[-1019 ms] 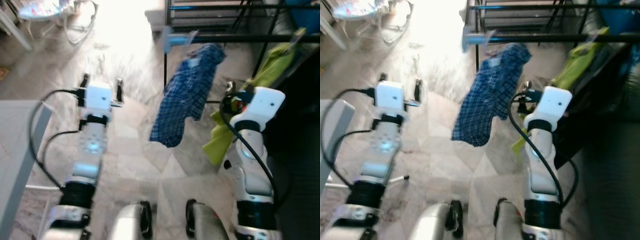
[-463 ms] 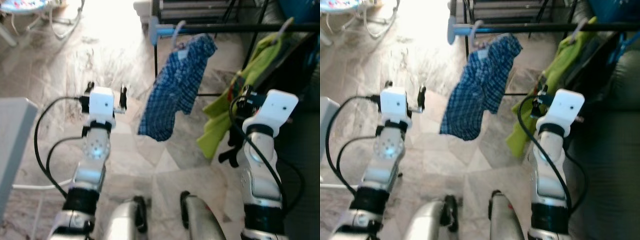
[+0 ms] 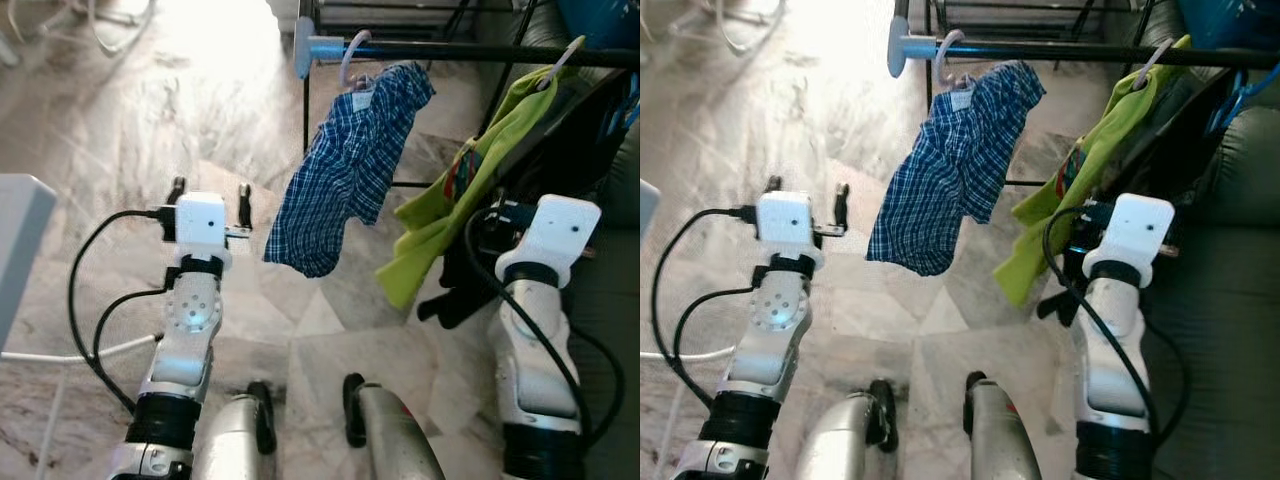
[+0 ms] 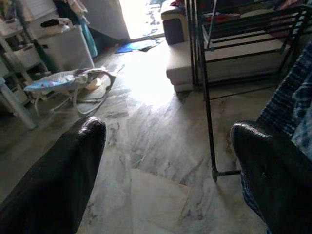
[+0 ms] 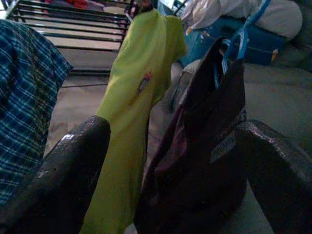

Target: Hang hanger

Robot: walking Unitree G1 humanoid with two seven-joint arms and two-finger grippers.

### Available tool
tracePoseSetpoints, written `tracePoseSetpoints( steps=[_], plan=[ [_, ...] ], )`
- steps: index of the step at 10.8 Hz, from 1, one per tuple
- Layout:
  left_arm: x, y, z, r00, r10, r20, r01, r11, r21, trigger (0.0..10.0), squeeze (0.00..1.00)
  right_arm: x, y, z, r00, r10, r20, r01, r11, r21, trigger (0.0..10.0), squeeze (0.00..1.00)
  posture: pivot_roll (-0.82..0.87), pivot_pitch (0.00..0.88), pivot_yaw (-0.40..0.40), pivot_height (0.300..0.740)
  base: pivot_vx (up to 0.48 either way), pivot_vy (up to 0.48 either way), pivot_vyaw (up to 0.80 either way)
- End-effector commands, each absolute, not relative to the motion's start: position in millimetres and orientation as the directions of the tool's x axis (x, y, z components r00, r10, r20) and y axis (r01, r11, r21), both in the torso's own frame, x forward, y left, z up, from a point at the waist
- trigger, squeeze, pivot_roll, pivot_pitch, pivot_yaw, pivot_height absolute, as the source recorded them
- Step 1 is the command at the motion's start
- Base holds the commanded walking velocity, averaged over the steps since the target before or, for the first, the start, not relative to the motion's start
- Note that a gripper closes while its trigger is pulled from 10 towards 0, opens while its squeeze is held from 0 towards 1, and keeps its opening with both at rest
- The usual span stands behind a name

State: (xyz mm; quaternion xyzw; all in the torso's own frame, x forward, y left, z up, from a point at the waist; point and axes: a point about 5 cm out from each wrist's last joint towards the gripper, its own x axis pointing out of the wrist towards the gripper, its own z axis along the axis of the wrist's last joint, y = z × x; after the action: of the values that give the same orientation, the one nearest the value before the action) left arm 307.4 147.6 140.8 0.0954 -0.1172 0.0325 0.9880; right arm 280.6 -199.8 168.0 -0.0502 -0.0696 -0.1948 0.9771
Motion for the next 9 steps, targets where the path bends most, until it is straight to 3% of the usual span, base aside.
tracePoseSetpoints(
  steps=[1, 4, 7, 9],
  plan=[
    [301.8, 156.4, 133.0, 0.975, 0.072, 0.211, -0.114, 0.975, 0.191, 10.0, 0.0, 281.4, -198.0, 169.0, 0.919, -0.362, 0.157, 0.378, 0.922, -0.081, 10.0, 0.0, -0.11, 0.311, -0.037, 0.74, 0.0, 0.0, 0.0],
    [294.8, 164.0, 134.1, 0.974, 0.084, 0.208, -0.128, 0.97, 0.209, 10.0, 0.0, 272.3, -200.4, 162.7, 0.935, -0.316, 0.159, 0.337, 0.932, -0.135, 10.0, 0.0, -0.09, 0.35, -0.035, 0.74, 0.0, 0.0, 0.0],
    [291.3, 161.0, 131.6, 0.98, 0.07, 0.187, -0.109, 0.972, 0.209, 10.0, 0.0, 269.5, -203.1, 153.1, 0.946, -0.296, 0.132, 0.313, 0.941, -0.13, 10.0, 0.0, -0.1, 0.392, -0.021, 0.74, 0.0, 0.0, -0.68],
    [289.5, 161.4, 136.1, 0.98, 0.056, 0.193, -0.099, 0.969, 0.225, 10.0, 0.0, 275.2, -202.2, 150.5, 0.959, -0.251, 0.133, 0.269, 0.954, -0.133, 10.0, 0.0, -0.08, 0.412, -0.015, 0.74, 0.127, 0.202, 0.0]
  ],
)
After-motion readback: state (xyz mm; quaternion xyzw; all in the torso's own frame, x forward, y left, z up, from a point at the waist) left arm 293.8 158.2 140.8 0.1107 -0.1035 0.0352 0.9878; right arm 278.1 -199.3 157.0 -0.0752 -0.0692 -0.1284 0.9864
